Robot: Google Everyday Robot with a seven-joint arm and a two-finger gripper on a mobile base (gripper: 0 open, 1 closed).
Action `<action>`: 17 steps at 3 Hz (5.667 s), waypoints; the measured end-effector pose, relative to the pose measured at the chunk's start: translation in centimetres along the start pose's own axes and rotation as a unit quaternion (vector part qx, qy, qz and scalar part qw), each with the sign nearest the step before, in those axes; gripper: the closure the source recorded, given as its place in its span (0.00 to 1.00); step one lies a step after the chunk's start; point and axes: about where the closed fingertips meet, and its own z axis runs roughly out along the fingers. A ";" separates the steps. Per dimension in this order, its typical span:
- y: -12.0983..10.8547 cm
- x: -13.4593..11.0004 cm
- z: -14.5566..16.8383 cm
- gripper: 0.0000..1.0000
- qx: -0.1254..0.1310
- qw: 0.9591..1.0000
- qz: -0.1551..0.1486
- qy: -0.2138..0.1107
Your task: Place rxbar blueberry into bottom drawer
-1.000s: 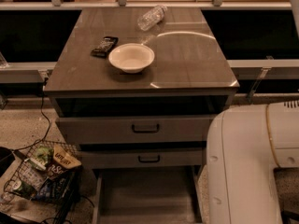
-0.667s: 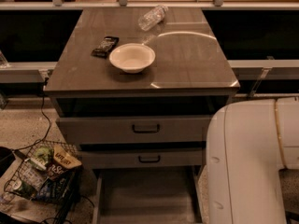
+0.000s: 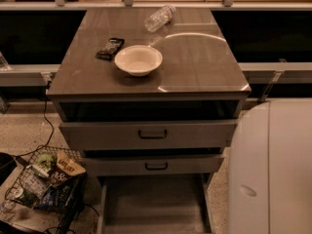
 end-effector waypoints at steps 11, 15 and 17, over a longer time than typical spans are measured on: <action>-10.1 30.9 -0.8 1.00 -0.145 0.804 0.572 -0.070; 4.4 45.0 4.4 1.00 -0.156 0.773 0.615 -0.017; 7.6 44.0 5.2 1.00 -0.136 0.807 0.574 -0.004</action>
Offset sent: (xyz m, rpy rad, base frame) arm -0.1267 -0.0952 -0.0624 0.5285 0.0229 -0.2794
